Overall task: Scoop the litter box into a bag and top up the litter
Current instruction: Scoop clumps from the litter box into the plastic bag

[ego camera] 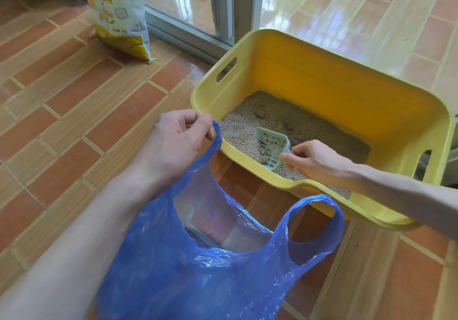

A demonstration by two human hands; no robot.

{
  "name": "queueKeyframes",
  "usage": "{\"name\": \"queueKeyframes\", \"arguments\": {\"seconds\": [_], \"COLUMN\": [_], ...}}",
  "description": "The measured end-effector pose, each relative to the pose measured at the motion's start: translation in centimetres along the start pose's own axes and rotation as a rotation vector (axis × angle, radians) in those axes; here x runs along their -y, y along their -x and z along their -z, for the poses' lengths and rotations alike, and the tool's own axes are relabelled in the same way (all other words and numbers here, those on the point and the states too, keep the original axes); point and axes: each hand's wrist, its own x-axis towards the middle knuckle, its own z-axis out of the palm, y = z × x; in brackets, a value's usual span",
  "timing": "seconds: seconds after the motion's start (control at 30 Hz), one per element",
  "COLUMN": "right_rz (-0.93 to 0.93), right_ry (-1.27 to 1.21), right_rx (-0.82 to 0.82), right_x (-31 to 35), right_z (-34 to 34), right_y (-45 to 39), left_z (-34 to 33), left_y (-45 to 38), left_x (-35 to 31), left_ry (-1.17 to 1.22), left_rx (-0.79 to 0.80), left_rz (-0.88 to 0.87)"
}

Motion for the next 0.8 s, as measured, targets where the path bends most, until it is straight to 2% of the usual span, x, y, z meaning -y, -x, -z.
{"name": "queueKeyframes", "arguments": {"seconds": [0.27,0.4,0.63,0.8], "right_rz": [-0.072,-0.077,-0.054,-0.003], "right_ry": [-0.311,-0.385,-0.468,-0.478], "right_rx": [-0.014,-0.060,0.008,-0.004], "right_x": [0.2,0.4,0.2,0.5], "right_z": [-0.1,0.5,1.1,1.4], "right_y": [0.3,0.6,0.9,0.9], "left_z": [0.3,0.1,-0.2,-0.3], "left_y": [-0.1,-0.2,-0.4,-0.4], "left_x": [-0.1,0.1,0.1,0.1], "left_ry": [0.017,-0.009,-0.044,-0.035], "left_rx": [-0.022,-0.024,-0.023,-0.022], "left_rz": [0.018,-0.011,-0.037,-0.034]}}
